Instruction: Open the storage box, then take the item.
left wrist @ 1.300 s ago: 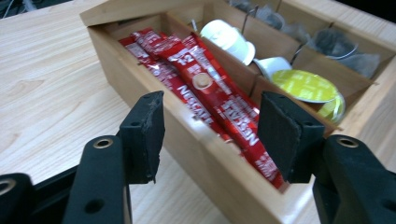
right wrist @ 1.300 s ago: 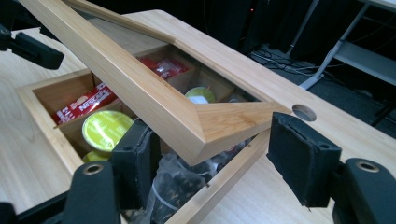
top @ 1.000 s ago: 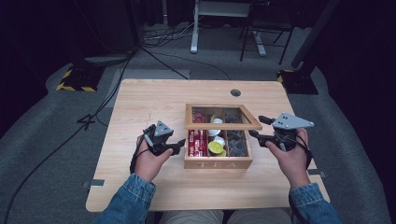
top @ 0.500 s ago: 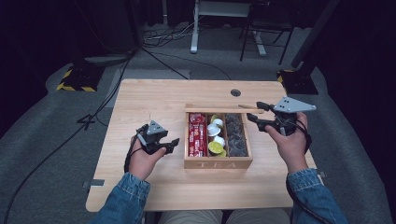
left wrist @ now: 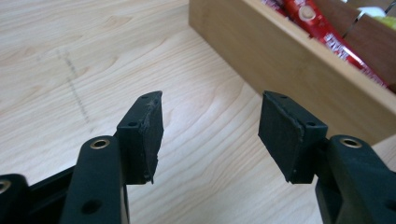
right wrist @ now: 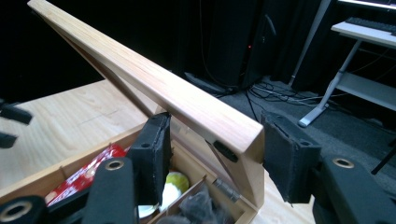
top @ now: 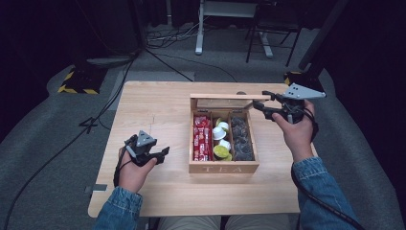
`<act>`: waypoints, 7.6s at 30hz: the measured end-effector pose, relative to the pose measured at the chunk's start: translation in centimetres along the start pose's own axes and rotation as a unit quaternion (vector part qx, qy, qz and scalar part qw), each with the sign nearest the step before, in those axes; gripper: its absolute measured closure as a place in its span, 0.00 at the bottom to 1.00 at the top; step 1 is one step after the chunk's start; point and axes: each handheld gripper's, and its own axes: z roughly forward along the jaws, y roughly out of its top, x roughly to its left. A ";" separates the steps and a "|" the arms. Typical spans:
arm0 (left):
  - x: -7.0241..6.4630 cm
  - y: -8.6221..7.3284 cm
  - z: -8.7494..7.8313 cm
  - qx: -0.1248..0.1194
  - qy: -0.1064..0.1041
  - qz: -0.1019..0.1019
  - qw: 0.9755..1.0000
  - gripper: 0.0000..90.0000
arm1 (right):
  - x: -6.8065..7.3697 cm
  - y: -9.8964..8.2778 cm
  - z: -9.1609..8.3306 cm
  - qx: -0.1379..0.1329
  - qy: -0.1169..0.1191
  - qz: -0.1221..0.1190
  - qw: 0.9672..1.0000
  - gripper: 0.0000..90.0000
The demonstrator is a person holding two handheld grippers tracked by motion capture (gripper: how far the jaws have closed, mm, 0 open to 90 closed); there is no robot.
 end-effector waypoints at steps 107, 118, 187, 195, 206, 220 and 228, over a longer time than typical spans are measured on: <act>2.2 -5.0 -1.1 0.055 0.034 -0.025 0.998 0.38 | -4.6 2.7 7.7 0.061 -0.006 0.088 0.994 0.34; 1.9 -4.6 -0.9 0.053 0.031 -0.020 0.998 0.38 | -1.7 2.9 5.3 0.053 0.035 0.079 0.995 0.41; 2.4 -7.8 -0.5 0.057 0.035 -0.003 0.998 0.30 | 13.0 -4.7 15.9 0.294 0.110 0.012 0.949 0.46; 2.4 -7.7 -0.5 0.057 0.036 -0.003 0.998 0.30 | 13.6 -5.0 16.3 0.301 0.104 0.014 0.948 0.42; 2.3 -7.7 -0.5 0.056 0.036 -0.003 0.998 0.30 | 14.2 -5.0 16.0 0.293 0.130 0.024 0.947 0.65; 2.4 -7.7 -0.5 0.057 0.036 -0.003 0.998 0.30 | 13.8 -3.7 15.3 0.274 0.139 0.084 0.948 0.93; 2.4 -7.7 -0.5 0.057 0.036 -0.004 0.998 0.30 | 13.0 -2.6 14.2 0.244 0.143 0.100 0.954 0.93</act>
